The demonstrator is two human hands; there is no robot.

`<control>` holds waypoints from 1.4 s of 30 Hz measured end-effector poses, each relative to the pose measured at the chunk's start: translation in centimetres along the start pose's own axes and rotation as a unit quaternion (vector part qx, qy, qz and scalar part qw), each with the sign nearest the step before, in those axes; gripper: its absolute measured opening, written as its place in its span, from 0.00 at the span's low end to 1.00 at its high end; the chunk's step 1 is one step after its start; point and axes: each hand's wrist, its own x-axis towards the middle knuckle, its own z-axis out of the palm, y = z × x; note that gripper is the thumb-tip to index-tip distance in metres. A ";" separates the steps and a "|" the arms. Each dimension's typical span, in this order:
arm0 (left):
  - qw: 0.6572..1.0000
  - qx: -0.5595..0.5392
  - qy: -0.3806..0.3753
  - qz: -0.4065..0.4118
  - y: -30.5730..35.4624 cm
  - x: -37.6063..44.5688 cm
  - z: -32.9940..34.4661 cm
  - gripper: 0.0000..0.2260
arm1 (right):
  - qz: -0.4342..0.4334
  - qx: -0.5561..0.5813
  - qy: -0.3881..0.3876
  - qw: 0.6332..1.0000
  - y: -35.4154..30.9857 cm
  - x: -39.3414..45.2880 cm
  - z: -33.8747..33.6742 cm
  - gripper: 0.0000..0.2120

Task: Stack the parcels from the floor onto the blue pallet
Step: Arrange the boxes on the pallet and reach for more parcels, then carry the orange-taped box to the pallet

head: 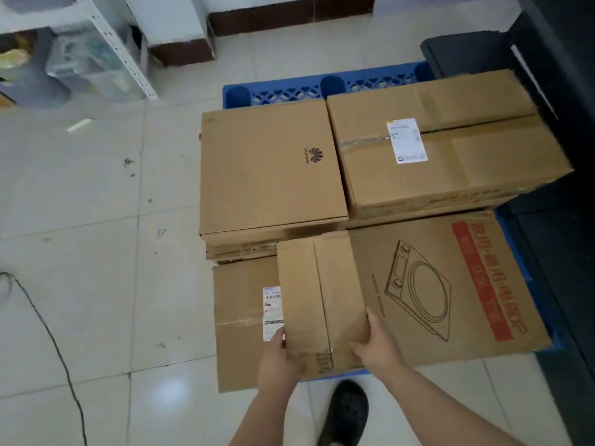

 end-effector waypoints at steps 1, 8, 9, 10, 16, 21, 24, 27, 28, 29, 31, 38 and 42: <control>1.000 -0.002 0.002 -0.007 -0.8 1.0 0.4 0.30 | -0.001 -0.006 0.000 1.000 0.5 1.2 0.6 0.40; 0.999 0.012 -0.011 0.045 -1.8 3.1 0.2 0.29 | -0.005 -0.014 0.008 1.000 0.6 2.4 0.9 0.39; 0.999 0.024 -0.017 0.043 -1.3 2.5 0.0 0.29 | 0.000 -0.020 0.020 1.000 0.2 1.7 0.8 0.39; 0.998 0.040 -0.020 0.040 -0.7 1.8 -0.3 0.29 | 0.001 -0.020 0.030 0.999 -0.3 0.8 0.8 0.39; 0.973 0.188 0.003 0.130 1.1 -6.6 -4.1 0.20 | -0.028 -0.029 0.111 0.993 -1.4 -11.1 0.4 0.27; 0.842 0.426 -0.032 0.330 -1.7 -18.1 -7.9 0.07 | -0.035 -0.067 0.179 0.981 1.6 -24.8 3.1 0.14; 0.762 0.490 -0.081 0.415 -4.8 -24.7 -8.4 0.07 | -0.017 -0.014 0.209 0.978 5.2 -32.1 7.1 0.17; 0.704 0.518 -0.135 0.467 -8.6 -29.6 -7.2 0.06 | 0.036 0.067 0.224 0.972 10.7 -37.9 10.9 0.17; 0.685 0.529 -0.154 0.477 -9.9 -30.8 -6.3 0.06 | 0.057 0.095 0.233 0.966 12.8 -39.6 11.9 0.17; 0.667 0.542 -0.173 0.482 -11.3 -31.9 -5.2 0.06 | 0.078 0.121 0.249 0.958 15.1 -41.2 12.8 0.18; 0.627 0.572 -0.209 0.486 -14.2 -34.0 -2.1 0.06 | 0.133 0.175 0.275 0.936 20.1 -44.1 14.3 0.17; 0.471 0.657 -0.309 0.501 -28.0 -41.6 10.0 0.05 | 0.285 0.350 0.318 0.833 38.5 -53.5 21.1 0.18; 0.396 0.689 -0.339 0.504 -38.7 -44.8 17.6 0.06 | 0.359 0.421 0.333 0.764 50.4 -56.9 27.5 0.16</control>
